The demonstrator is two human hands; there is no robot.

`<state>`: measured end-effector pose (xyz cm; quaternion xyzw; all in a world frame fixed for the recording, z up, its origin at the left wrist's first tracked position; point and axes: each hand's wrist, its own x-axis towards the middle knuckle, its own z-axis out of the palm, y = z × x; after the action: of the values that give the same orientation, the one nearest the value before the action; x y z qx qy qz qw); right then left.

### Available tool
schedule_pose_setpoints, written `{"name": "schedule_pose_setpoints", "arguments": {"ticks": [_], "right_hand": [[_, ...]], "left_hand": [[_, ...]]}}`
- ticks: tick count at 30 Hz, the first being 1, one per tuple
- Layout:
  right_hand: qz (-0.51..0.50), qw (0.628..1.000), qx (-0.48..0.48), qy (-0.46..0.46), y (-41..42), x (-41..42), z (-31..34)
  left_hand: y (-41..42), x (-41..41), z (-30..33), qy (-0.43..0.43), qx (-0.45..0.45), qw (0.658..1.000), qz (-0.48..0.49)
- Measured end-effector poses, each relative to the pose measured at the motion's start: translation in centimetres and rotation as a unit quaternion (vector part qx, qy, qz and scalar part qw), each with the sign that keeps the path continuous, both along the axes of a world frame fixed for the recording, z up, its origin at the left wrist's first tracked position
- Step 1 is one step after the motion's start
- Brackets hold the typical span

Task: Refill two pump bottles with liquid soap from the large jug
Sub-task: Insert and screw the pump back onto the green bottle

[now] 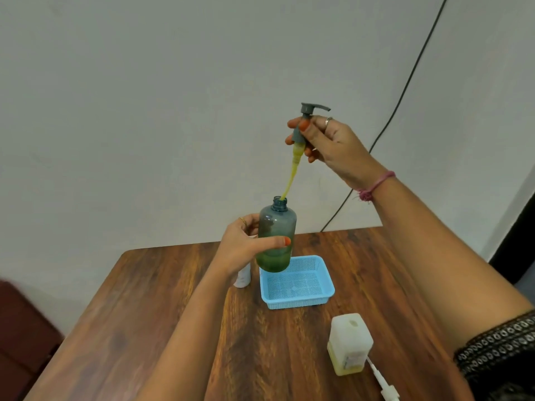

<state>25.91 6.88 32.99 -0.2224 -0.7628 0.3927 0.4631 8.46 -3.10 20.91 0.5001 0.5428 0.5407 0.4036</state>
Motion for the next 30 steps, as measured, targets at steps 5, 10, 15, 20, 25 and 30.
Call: {"name": "schedule_pose_setpoints", "arguments": {"ticks": [5, 10, 15, 20, 25, 30], "right_hand": [[0.025, 0.995, -0.005, -0.097, -0.4, -0.6, -0.8], [0.046, 0.994, -0.004, -0.097, -0.4, -0.5, -1.7], [0.057, 0.995, -0.009, -0.079, -0.5, -0.2, -2.2], [0.058, 0.994, -0.001, -0.096, -0.7, 0.2, -3.0], [0.052, 0.996, 0.007, -0.078, -1.1, 0.3, -3.2], [-0.025, 0.999, -0.005, -0.037, -1.3, -0.6, -4.5]], "left_hand": [[0.2, 0.6, 1.0, -0.011, 0.007, 1.0, -0.001], [0.4, 1.0, 1.6, -0.014, 0.017, 1.0, 0.005], [0.4, 1.2, 2.3, -0.022, 0.024, 0.999, 0.007], [0.2, 1.4, 2.8, -0.013, 0.035, 0.999, 0.011], [0.1, 1.7, 2.8, 0.0, 0.048, 0.998, 0.031], [0.3, 2.0, 2.5, 0.004, 0.049, 0.997, 0.054]]}}
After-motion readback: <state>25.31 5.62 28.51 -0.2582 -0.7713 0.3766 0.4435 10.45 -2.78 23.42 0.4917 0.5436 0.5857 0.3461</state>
